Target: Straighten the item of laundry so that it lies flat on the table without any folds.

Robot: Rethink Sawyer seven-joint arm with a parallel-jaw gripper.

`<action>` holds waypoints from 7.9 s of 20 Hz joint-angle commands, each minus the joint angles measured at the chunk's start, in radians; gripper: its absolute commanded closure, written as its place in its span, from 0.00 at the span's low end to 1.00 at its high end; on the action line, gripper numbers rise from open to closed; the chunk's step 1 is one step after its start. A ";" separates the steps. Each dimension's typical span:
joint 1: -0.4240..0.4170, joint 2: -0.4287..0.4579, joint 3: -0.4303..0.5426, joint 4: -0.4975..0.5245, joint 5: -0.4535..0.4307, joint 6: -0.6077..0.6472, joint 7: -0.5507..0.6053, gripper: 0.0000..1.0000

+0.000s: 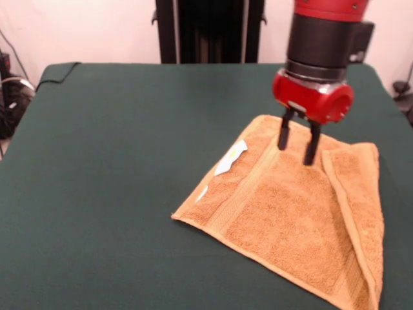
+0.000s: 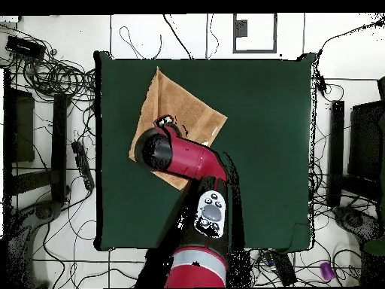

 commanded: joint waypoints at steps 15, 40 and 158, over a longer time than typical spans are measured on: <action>0.077 0.026 -0.016 0.202 -0.116 -0.094 0.161 0.00; -0.057 -0.038 0.072 0.341 -0.223 -0.268 0.095 0.00; -0.449 0.247 0.553 -0.206 -0.608 0.190 -0.201 0.00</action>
